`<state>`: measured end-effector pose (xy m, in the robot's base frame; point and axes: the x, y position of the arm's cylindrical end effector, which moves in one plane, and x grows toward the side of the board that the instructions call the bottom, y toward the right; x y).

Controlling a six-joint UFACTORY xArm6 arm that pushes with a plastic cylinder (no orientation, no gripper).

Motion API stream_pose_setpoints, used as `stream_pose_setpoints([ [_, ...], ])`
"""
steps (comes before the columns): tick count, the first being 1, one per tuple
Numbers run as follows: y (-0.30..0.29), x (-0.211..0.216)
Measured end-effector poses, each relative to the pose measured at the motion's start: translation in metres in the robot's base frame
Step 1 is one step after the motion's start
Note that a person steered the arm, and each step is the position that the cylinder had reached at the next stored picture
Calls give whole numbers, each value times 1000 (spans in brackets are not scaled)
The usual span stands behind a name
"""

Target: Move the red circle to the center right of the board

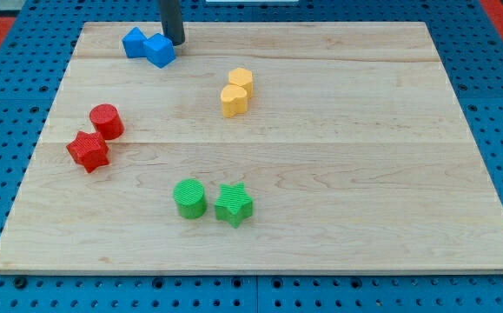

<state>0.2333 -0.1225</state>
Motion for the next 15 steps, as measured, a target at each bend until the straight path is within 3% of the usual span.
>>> stream_pose_setpoints([
  [1, 1, 1],
  [3, 69, 47],
  [4, 15, 89],
  [6, -86, 108],
  [7, -90, 144],
  [9, -139, 166],
  [10, -105, 202],
  [11, -54, 211],
  [13, -72, 197],
  [14, -32, 186],
  [15, -45, 172],
])
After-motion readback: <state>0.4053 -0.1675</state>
